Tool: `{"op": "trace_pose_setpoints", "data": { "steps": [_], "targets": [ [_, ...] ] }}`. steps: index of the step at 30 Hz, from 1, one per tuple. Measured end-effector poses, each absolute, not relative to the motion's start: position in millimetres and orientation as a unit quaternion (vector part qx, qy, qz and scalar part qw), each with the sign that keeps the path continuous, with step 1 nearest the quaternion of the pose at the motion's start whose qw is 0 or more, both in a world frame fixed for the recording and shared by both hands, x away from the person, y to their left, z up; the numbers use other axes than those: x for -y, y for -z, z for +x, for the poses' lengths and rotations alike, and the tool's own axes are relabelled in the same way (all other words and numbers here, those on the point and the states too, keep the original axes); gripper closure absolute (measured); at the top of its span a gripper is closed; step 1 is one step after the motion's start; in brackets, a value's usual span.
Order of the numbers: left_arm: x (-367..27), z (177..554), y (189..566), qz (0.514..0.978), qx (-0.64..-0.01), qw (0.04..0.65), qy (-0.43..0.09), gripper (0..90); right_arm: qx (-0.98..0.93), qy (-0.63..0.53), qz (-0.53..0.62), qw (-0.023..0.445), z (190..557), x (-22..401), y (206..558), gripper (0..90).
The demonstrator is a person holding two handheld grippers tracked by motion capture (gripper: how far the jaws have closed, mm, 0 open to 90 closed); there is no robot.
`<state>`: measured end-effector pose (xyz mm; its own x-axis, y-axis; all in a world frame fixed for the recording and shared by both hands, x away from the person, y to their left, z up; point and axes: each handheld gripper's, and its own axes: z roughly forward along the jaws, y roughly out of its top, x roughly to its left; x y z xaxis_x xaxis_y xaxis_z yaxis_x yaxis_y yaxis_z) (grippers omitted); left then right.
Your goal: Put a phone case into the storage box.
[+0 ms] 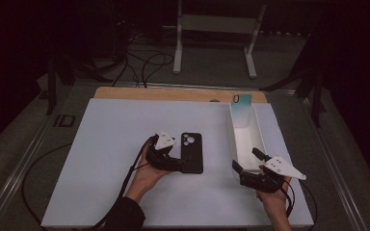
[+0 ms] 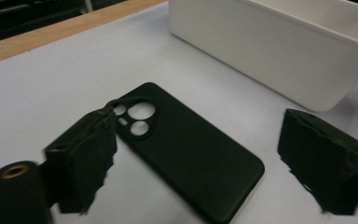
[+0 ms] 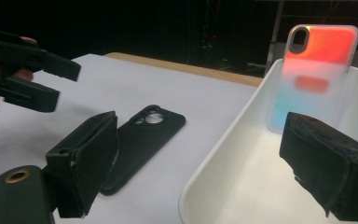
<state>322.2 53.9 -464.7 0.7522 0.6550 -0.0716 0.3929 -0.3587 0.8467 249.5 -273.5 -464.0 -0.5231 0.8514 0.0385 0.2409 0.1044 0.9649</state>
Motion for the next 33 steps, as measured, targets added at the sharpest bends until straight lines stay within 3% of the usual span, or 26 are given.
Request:
{"op": "trace_pose_setpoints", "data": {
  "steps": [14, 21, 33],
  "targets": [
    [-22.4, 335.6, 480.1, 0.826, -0.317, 0.454, -0.104, 61.6, -0.685, -0.54, 0.399, 0.284, 249.0, 275.4, 463.5, 11.5],
    [-4.0, 338.0, 488.7, 0.838, -0.306, 0.443, -0.089, 89.6, -0.685, -0.54, 0.399, 0.285, 249.0, 275.7, 463.6, 11.5],
    [34.4, 336.6, 507.1, 0.869, -0.288, 0.395, -0.071, 90.0, -0.685, -0.54, 0.396, 0.287, 248.3, 275.5, 463.1, 11.5]
  ]
}}
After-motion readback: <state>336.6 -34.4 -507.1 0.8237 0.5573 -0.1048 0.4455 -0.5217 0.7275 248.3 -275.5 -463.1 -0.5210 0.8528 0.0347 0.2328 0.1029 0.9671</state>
